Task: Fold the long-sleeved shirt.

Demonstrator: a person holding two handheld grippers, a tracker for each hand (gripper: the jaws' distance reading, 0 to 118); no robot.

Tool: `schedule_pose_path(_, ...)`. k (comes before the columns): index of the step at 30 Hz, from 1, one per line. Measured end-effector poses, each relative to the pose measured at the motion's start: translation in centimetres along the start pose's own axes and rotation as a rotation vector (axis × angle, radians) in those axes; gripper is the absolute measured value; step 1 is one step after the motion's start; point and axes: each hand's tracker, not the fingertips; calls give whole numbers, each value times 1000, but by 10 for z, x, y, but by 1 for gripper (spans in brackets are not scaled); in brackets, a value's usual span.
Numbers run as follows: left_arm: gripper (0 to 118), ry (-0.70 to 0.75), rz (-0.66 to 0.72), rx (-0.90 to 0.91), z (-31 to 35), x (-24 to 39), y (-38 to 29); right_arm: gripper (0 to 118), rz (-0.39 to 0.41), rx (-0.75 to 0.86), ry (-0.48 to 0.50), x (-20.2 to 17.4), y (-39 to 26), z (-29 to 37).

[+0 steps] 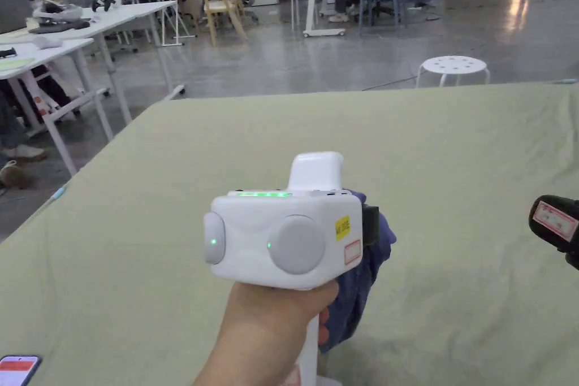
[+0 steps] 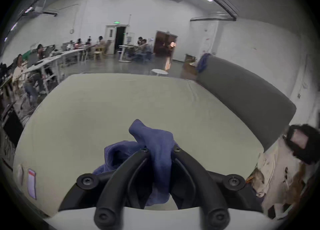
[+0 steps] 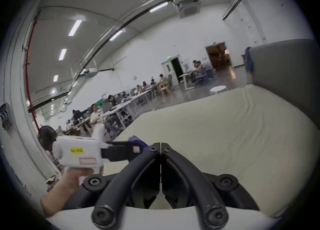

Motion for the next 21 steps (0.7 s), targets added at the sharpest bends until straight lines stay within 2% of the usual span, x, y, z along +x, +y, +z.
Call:
schedule_pose_path(3, 12, -79, 53, -130, -60, 53, -23, 0, 22, 5, -94, 23, 6, 27)
schedule_pose_path(5, 12, -81, 40, -265, -104, 90, -52, 0, 18, -14, -163, 34, 5, 40)
schedule_pose_path(9, 12, -59, -7, -486, -178, 142, -130, 0, 2, -44, -218, 61, -4, 60)
schedule_pose_path(11, 16, -39, -9, -608, -197, 157, -161, 0, -7, -60, -232, 71, -9, 67)
schedule_pose_path(12, 29, -40, 29, -659, -204, 162, -172, 0, -12, -67, -238, 75, -12, 68)
schedule_pose_path(13, 65, -58, 25, -641, -206, 166, -176, 0, -17, -71, -242, 79, -14, 69)
schedule_pose_path(15, 84, -96, -20, -574, -195, 171, -167, 0, -32, -78, -239, 85, -17, 69)
schedule_pose_path(17, 111, -100, -35, -484, -168, 168, -136, 0, -52, -80, -234, 89, -18, 65)
schedule_pose_path(19, 112, -138, -33, -283, -123, 153, -101, 0, -78, -78, -209, 90, -19, 61)
schedule_pose_path(21, 112, -136, -45, -167, -80, 132, -76, 0, -91, -78, -190, 89, -19, 54)
